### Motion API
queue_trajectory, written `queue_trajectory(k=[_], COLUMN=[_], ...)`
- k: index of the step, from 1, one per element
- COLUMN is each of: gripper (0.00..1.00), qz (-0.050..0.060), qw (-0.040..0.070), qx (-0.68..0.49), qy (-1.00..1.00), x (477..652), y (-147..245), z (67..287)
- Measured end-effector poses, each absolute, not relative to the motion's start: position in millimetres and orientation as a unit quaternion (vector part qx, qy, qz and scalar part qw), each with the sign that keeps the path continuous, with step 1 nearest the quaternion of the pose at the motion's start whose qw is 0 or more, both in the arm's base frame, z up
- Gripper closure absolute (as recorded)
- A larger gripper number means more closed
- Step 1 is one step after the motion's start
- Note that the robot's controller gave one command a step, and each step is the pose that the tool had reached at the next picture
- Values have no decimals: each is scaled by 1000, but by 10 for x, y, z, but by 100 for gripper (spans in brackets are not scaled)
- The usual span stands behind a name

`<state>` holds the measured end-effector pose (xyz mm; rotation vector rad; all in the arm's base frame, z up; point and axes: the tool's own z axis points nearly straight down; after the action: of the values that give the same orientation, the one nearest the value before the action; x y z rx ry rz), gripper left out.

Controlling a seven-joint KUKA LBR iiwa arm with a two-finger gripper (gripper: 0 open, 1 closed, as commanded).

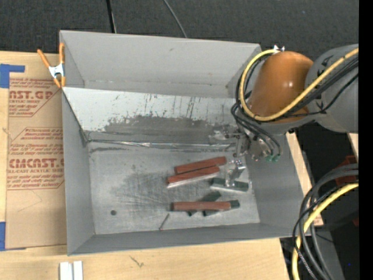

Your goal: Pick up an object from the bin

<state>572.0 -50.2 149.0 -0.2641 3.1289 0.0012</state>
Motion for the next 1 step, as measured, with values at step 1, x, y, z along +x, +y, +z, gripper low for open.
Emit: queue_trajectory(k=[1], gripper=[0], qz=[0], qw=[1], qx=[-84], qy=[996], x=[5722], y=[-502], z=[1492])
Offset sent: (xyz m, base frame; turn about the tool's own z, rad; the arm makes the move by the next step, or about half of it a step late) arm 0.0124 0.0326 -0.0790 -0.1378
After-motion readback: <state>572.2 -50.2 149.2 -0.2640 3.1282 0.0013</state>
